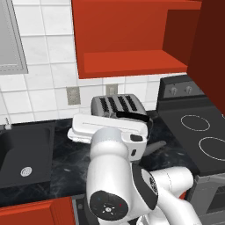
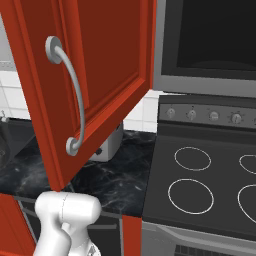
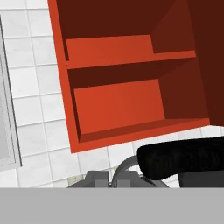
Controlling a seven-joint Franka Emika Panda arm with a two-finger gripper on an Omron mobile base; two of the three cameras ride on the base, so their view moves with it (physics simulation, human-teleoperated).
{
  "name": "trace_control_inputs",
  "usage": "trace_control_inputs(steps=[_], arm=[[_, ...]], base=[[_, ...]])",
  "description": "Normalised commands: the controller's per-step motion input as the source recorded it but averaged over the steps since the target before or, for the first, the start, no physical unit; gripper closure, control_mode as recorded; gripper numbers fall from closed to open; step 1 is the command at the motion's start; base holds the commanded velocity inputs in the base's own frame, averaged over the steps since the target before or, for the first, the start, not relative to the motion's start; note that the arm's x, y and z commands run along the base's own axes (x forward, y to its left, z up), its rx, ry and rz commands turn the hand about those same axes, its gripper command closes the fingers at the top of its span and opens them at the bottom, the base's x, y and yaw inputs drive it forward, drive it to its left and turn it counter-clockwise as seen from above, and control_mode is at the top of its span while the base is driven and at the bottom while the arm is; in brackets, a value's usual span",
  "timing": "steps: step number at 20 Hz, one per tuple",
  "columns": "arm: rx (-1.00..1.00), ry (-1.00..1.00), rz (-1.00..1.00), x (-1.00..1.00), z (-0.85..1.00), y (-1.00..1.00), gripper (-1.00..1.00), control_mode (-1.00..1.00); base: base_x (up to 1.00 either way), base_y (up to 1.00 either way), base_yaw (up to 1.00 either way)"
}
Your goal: Open the cabinet, pick the kettle from the cabinet, and place it in the sink.
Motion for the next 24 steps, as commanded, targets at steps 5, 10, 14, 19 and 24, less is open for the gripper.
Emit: trace_control_inputs(steps=[5,10,14,19,24], arm=[[0.00,0.00,0.00,0.00,-0.01,0.00,1.00,1.00],[0.00,0.00,0.00,0.00,0.00,0.00,1.00,1.00],[0.00,0.00,0.00,0.00,0.00,0.00,1.00,1.00],[0.00,0.00,0.00,0.00,0.00,0.00,1.00,1.00],[0.00,0.00,0.00,0.00,0.00,0.00,1.00,1.00]], base=[[0.01,0.03,0.00],[0.01,0.25,-0.01],[0.00,0.38,-0.04],[0.00,0.36,-0.06],[0.00,0.42,-0.08]])
